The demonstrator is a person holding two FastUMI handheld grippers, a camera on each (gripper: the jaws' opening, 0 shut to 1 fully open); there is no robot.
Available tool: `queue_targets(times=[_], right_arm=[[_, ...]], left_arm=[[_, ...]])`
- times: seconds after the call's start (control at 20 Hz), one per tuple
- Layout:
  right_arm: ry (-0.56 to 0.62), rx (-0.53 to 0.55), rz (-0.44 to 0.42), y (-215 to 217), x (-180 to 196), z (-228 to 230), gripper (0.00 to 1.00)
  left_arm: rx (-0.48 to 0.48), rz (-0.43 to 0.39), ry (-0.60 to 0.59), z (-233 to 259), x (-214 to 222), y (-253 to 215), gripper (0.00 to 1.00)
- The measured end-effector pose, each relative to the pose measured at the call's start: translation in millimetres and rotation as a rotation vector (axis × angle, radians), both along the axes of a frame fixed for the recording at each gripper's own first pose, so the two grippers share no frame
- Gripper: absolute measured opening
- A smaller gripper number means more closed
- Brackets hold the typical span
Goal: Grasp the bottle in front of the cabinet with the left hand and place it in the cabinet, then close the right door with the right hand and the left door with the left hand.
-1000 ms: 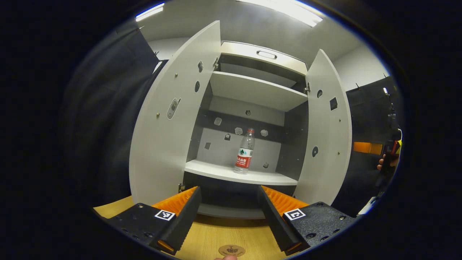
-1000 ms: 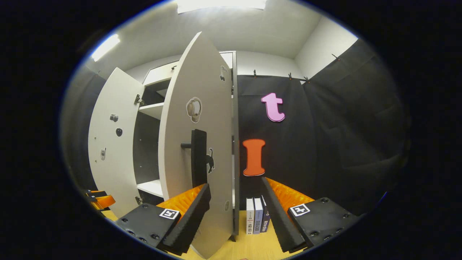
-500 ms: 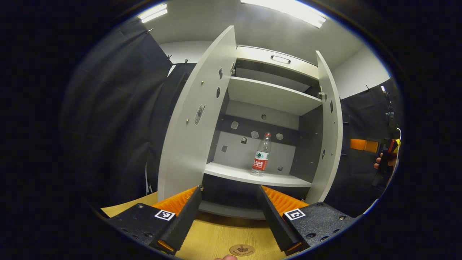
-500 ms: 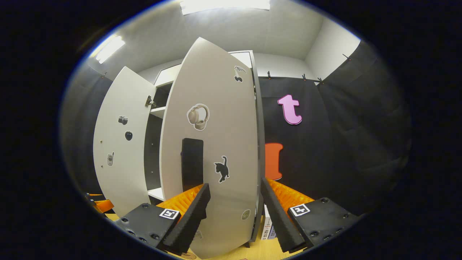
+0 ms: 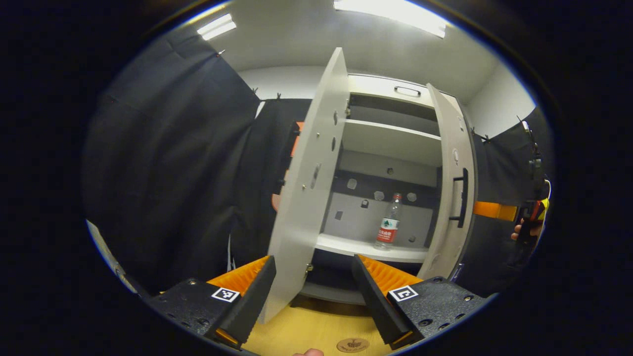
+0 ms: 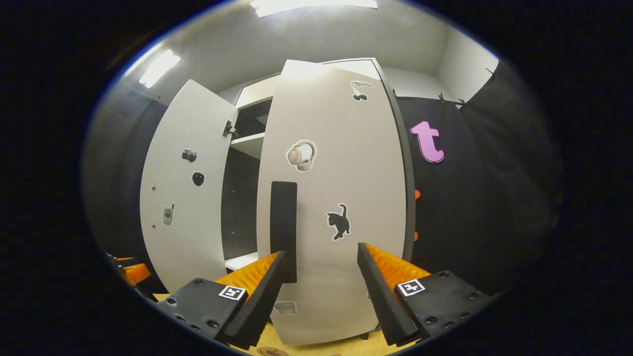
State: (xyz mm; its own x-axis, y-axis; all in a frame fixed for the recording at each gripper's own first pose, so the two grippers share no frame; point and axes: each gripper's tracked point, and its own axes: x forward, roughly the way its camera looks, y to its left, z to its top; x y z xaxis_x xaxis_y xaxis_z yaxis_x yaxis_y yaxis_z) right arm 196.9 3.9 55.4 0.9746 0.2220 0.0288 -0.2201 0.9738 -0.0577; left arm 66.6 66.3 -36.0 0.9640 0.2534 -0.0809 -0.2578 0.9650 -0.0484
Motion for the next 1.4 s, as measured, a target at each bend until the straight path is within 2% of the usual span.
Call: queue_targets(times=[0.25,0.45,0.5,0.55,0.7,0.85,1.1,1.15,1.25,1.3,1.4], right_arm=[[-0.005,0.008,-0.017,11,17,-4,0.95],[0.005,0.007,-0.031,21,32,-9,0.95],[0.006,0.013,-0.032,22,35,-11,0.95],[0.005,0.024,-0.036,23,39,-13,0.95],[0.016,0.056,-0.051,24,43,-14,0.95],[0.033,0.058,-0.061,21,39,-15,0.95],[0.073,0.064,-0.06,7,-10,-22,0.95],[0.085,0.06,-0.057,3,-19,-25,0.95],[0.093,0.052,-0.055,-6,-33,-31,0.95],[0.1,0.05,-0.061,-12,-40,-34,0.95],[0.103,0.062,-0.074,-27,-49,-38,0.95]], left_arm=[[0.014,0.138,-0.037,25,-13,65,0.94],[0.034,0.209,-0.039,34,-7,108,0.94],[0.029,0.219,-0.04,36,-2,116,0.97],[0.02,0.22,-0.043,38,2,123,0.94],[-0.002,0.213,-0.071,49,22,137,0.95],[0.018,0.197,-0.096,64,47,145,0.94],[0.056,0.142,-0.099,69,92,136,0.94],[0.062,0.14,-0.097,69,97,136,0.92],[0.09,0.159,-0.109,72,99,138,0.94],[0.096,0.168,-0.112,72,96,137,0.91],[0.125,0.142,-0.099,75,100,130,0.93]])
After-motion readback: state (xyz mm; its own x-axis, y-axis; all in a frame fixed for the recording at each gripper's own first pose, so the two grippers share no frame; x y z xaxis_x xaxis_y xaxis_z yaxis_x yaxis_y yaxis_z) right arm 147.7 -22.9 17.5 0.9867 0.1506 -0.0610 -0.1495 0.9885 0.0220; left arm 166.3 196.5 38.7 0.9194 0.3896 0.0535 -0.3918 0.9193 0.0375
